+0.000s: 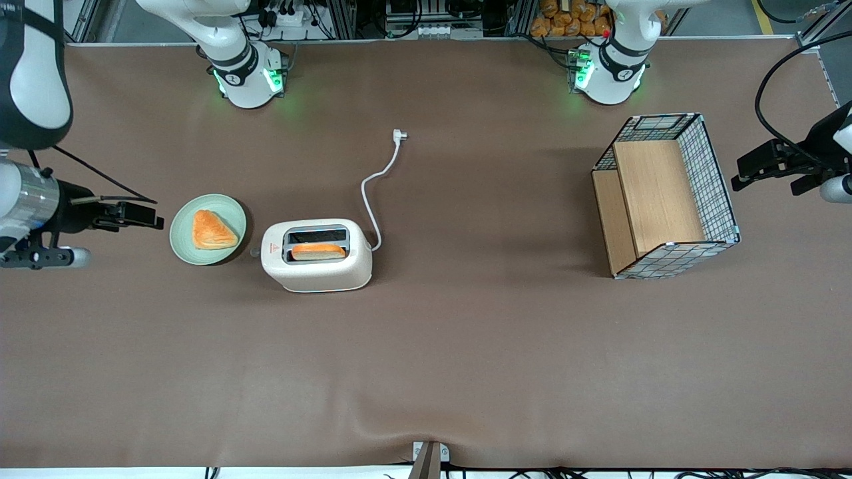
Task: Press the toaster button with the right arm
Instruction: 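Lift the right gripper up and away from the toaster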
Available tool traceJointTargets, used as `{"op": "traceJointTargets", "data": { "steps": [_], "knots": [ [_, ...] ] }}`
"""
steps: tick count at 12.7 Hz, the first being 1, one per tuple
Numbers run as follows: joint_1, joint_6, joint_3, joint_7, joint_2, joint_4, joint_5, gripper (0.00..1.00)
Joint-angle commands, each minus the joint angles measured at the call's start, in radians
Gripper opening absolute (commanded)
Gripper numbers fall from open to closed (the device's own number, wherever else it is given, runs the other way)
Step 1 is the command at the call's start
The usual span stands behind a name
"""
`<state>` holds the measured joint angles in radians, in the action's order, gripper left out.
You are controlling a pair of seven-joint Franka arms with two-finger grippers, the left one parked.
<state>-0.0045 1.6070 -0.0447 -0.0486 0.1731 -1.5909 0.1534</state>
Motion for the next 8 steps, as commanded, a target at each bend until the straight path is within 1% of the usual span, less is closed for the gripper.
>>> {"op": "traceJointTargets", "data": {
  "steps": [1, 4, 8],
  "knots": [
    [0.001, -0.001, 0.017, 0.059, -0.096, -0.055, -0.035, 1.0],
    [0.001, -0.025, 0.031, 0.072, -0.159, -0.061, -0.074, 1.0],
    [0.0, -0.053, 0.028, 0.062, -0.169, -0.009, -0.081, 1.0]
  ]
}}
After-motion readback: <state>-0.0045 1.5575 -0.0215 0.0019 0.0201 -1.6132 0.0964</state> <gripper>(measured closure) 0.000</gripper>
